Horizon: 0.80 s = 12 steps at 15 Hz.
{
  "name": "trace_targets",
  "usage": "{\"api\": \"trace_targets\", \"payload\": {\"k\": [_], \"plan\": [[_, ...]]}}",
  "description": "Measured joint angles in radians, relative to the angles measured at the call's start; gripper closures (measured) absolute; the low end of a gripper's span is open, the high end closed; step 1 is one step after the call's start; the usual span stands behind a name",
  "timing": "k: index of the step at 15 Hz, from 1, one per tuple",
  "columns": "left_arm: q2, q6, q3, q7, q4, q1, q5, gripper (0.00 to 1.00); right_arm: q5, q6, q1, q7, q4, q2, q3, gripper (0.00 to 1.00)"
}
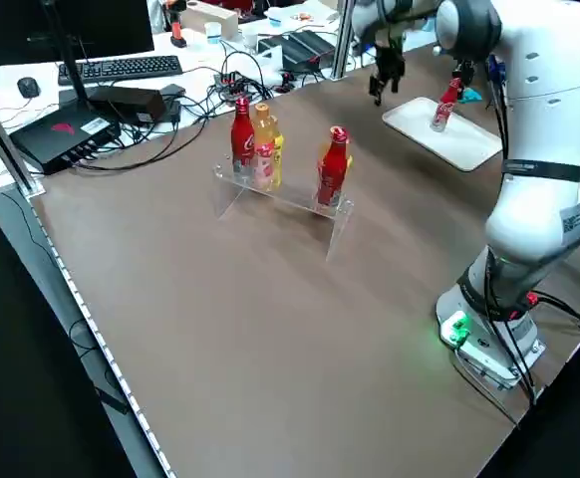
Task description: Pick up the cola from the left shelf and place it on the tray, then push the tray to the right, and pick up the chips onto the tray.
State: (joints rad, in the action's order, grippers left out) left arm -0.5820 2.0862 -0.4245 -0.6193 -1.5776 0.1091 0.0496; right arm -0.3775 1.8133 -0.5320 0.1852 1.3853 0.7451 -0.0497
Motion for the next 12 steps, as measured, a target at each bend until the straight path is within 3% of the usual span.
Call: {"api": "trace_targets", "payload": {"k": [2,6,9,12], "plan": [[0.122,-0.155,-0.002,0.069,0.001,-0.088,0.095,0.0,-0.001,0.051,-0.003,0.0,0.0,0.029,0.0,0.71],[0.259,-0.363,-0.002,0.212,0.014,-0.177,0.117,0.0,-0.001,0.079,-0.018,0.0,0.001,0.053,0.001,0.71],[0.331,-0.498,-0.003,0.238,0.053,-0.216,0.118,0.0,-0.001,0.08,-0.02,0.0,0.001,0.053,0.001,0.7],[0.374,-0.548,-0.001,0.249,0.093,-0.252,0.118,0.0,-0.001,0.08,-0.02,0.0,0.0,0.053,0.0,0.61]]}}
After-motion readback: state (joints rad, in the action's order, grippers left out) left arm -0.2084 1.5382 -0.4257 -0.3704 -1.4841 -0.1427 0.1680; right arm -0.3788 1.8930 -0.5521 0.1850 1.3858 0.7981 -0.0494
